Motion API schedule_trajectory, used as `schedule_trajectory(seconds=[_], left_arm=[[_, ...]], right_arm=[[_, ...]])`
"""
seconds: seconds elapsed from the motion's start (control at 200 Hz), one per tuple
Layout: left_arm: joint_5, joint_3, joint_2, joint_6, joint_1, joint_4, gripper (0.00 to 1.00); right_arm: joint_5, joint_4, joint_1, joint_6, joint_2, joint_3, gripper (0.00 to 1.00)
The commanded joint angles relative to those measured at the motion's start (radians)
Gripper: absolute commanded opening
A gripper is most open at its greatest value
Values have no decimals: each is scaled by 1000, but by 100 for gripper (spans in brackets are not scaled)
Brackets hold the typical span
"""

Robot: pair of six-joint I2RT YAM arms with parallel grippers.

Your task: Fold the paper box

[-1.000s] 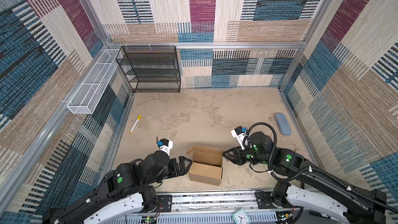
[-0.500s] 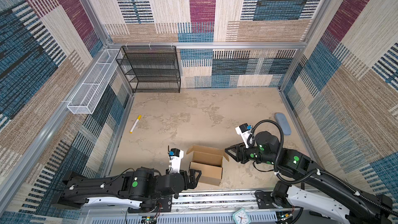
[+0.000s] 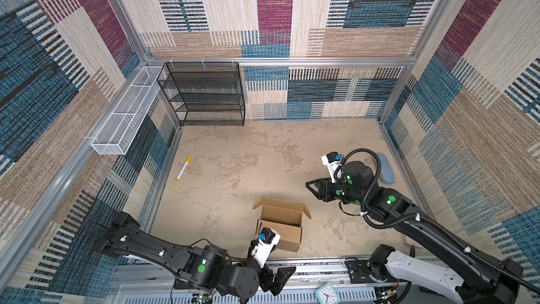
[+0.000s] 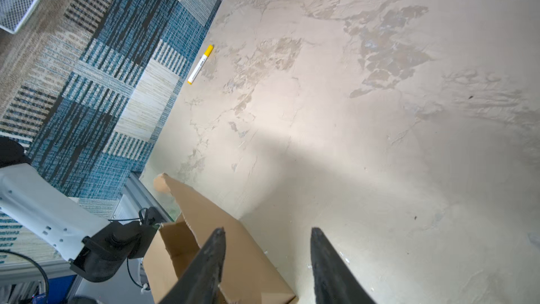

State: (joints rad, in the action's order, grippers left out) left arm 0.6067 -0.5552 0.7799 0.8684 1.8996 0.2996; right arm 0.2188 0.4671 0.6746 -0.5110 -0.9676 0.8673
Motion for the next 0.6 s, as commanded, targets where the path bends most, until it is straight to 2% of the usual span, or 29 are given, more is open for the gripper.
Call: schedule_trajectory(seconds=[0.0,0.06,0.16,0.27,0.431,0.591], left_arm=[[-66,6,29,-138,19,-99,99],[-77,10,24,-160,29,-83,99],[-93,21,15,-185,38,-52,99],[-86,45,31,-168,38,26,99],[-34,87,17,-259,33,-52,99],[0,161,-40,-290,-12,-74,99]], right_arm=[[144,-78,-24,34,-61,22,50],[173,-116,-28,28,-84,7,50],[286,-179,-47,20,-137,-16,50],[323,-224,-47,24,-182,-30,50],[418,-307,-57,12,-258,-44,50],[489,-343,-72,9,-341,-35,49]])
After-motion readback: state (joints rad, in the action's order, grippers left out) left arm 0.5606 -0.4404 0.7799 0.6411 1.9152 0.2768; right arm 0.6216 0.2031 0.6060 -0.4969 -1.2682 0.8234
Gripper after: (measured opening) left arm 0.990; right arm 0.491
